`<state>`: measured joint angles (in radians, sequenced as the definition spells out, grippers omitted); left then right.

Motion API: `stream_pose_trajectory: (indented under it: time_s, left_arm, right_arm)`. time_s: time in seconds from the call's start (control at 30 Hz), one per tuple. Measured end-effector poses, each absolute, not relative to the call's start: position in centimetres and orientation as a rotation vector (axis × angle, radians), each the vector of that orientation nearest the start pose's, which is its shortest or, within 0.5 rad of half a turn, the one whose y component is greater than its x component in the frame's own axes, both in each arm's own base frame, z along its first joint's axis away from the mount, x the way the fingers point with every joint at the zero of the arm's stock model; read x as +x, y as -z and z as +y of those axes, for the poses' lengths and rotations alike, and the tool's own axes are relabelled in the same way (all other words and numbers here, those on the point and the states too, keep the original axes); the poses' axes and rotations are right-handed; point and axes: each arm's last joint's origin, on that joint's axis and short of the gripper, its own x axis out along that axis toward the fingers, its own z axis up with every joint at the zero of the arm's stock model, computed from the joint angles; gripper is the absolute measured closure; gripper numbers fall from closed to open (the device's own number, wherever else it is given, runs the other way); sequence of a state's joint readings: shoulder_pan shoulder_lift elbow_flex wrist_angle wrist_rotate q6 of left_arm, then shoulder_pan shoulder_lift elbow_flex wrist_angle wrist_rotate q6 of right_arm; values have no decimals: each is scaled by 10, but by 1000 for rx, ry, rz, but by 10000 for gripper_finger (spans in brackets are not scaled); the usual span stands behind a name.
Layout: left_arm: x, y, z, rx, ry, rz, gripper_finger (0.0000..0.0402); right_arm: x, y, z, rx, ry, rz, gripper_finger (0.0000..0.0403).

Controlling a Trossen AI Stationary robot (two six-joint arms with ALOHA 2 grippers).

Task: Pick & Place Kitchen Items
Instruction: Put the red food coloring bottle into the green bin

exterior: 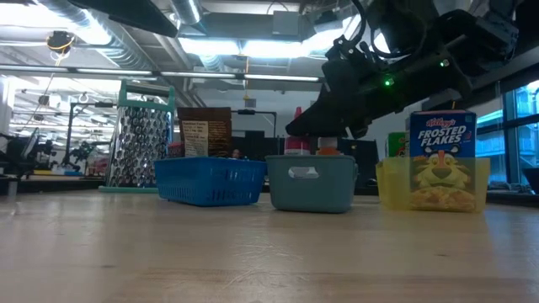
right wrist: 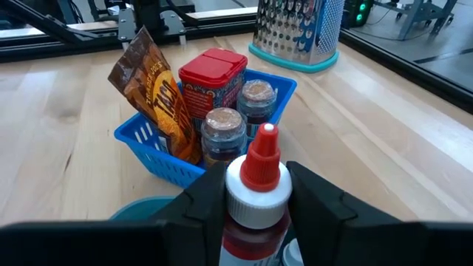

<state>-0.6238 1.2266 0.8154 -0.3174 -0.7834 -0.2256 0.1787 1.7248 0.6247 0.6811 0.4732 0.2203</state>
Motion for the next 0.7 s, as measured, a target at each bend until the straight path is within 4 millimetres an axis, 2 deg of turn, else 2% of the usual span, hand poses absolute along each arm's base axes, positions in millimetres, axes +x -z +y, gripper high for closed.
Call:
stream_pose_trajectory:
  time_s: [0.17, 0.57, 0.7]
  left_arm:
    - [211, -250, -127, 247, -214, 531, 206]
    - [211, -250, -128, 234, -177, 545, 206]
    - [211, -250, -128, 233, -175, 546, 206]
  right_arm:
    - [307, -134, 43, 81, 337, 367, 283]
    - [302, -133, 50, 12, 485, 359, 281]
    - [304, -134, 53, -2, 461, 367, 281]
